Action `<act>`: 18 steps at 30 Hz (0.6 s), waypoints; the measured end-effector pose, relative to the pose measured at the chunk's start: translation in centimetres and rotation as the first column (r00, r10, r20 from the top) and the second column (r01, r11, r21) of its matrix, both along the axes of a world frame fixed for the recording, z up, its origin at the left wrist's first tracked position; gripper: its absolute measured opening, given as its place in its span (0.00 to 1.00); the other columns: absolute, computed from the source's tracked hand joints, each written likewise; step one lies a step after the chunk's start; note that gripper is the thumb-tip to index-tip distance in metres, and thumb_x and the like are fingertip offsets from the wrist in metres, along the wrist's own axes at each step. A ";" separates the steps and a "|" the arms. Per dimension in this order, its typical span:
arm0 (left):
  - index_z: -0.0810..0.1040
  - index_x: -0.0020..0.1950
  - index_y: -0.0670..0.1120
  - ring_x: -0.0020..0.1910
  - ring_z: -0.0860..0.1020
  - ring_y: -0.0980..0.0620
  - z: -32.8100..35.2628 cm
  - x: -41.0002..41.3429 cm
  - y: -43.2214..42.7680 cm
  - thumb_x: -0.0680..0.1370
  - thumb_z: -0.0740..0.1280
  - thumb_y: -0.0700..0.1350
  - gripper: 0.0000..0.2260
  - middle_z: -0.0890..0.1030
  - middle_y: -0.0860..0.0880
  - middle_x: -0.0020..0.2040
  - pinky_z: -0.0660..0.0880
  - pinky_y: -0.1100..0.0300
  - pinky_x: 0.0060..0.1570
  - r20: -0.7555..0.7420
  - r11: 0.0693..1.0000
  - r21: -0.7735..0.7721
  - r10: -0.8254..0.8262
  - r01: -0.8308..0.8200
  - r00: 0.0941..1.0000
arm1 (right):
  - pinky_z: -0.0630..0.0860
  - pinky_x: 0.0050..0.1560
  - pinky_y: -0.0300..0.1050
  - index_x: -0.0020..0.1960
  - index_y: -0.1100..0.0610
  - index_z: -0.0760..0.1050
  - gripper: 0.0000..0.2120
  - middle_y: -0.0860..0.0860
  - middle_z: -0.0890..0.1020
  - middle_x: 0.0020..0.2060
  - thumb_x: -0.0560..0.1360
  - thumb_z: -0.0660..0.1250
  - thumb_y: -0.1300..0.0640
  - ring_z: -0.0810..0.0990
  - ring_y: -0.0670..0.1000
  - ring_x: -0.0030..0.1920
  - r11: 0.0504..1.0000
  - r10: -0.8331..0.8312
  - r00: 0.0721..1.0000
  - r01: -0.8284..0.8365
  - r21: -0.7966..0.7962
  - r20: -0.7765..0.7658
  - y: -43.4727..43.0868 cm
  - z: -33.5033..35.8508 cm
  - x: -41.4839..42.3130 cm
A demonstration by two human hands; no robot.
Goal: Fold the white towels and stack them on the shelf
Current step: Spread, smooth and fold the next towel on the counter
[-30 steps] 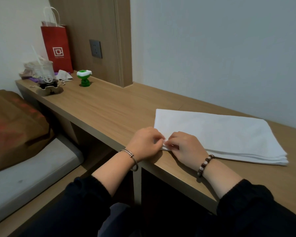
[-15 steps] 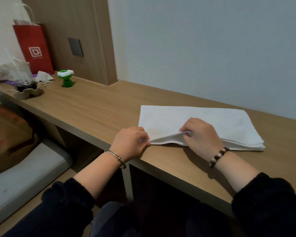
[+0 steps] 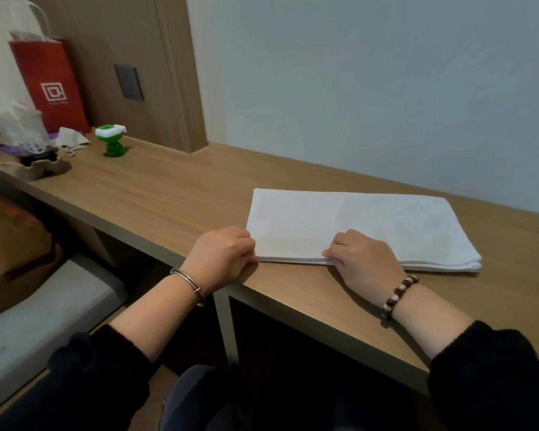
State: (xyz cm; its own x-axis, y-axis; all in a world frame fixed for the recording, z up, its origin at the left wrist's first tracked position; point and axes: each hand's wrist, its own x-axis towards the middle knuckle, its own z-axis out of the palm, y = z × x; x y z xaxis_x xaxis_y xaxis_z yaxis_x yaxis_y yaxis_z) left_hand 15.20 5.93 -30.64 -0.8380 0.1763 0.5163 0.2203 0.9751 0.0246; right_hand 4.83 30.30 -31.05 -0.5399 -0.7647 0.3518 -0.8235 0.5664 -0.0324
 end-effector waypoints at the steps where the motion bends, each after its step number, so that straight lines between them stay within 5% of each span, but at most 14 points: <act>1: 0.75 0.29 0.42 0.28 0.75 0.47 0.1 0.2 -0.1 0.63 0.79 0.37 0.13 0.75 0.47 0.30 0.68 0.60 0.20 -0.002 0.999 -0.044 -0.008 0.007 1.000 | 0.69 0.42 0.36 0.57 0.53 0.80 0.12 0.48 0.80 0.50 0.80 0.60 0.53 0.75 0.48 0.50 1.000 -0.008 1.000 0.008 -0.008 0.001 0.2 0.0 -0.1; 6: 0.72 0.27 0.43 0.29 0.73 0.47 1.0 0.4 -1.1 0.67 0.77 0.41 0.15 0.73 0.49 0.28 0.64 0.62 0.23 0.055 0.987 -0.156 -0.019 0.027 0.998 | 0.69 0.48 0.36 0.55 0.56 0.82 0.10 0.50 0.82 0.49 0.79 0.63 0.56 0.77 0.49 0.50 0.998 0.015 0.996 -0.009 -0.066 0.090 -0.2 0.1 -0.2; 9: 0.75 0.30 0.44 0.36 0.70 0.51 2.0 -1.3 -0.9 0.76 0.64 0.47 0.15 0.73 0.50 0.31 0.69 0.57 0.32 0.037 0.996 -0.060 0.065 -0.063 0.997 | 0.71 0.53 0.37 0.56 0.56 0.82 0.11 0.50 0.83 0.51 0.79 0.63 0.56 0.78 0.49 0.51 0.994 0.068 0.989 -0.056 -0.093 0.130 -1.7 0.2 0.0; 13: 0.79 0.57 0.46 0.56 0.72 0.47 1.6 -5.9 1.5 0.80 0.56 0.44 0.13 0.78 0.48 0.54 0.72 0.51 0.55 0.211 0.970 0.085 0.206 -0.228 0.955 | 0.74 0.54 0.42 0.56 0.58 0.82 0.10 0.53 0.83 0.51 0.79 0.64 0.57 0.78 0.51 0.51 0.985 0.132 0.983 -0.115 -0.128 0.127 -4.4 0.3 0.4; 18: 0.60 0.75 0.51 0.75 0.55 0.48 -1.0 -8.6 2.1 0.83 0.49 0.50 0.20 0.59 0.49 0.77 0.53 0.45 0.71 0.450 0.945 0.023 0.282 -0.327 0.847 | 0.72 0.56 0.40 0.55 0.56 0.81 0.10 0.50 0.82 0.51 0.77 0.64 0.61 0.77 0.48 0.52 0.980 0.143 0.968 -0.109 -0.169 0.207 -4.6 0.5 0.3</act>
State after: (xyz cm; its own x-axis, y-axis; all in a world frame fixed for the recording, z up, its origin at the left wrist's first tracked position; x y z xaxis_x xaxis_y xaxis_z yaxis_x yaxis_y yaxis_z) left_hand 6.57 8.06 -31.63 -0.9838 -0.1564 0.0875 -0.1429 0.9792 0.1440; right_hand 5.08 25.68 -30.50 -0.5193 -0.7769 0.3561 -0.8511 0.4326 -0.2975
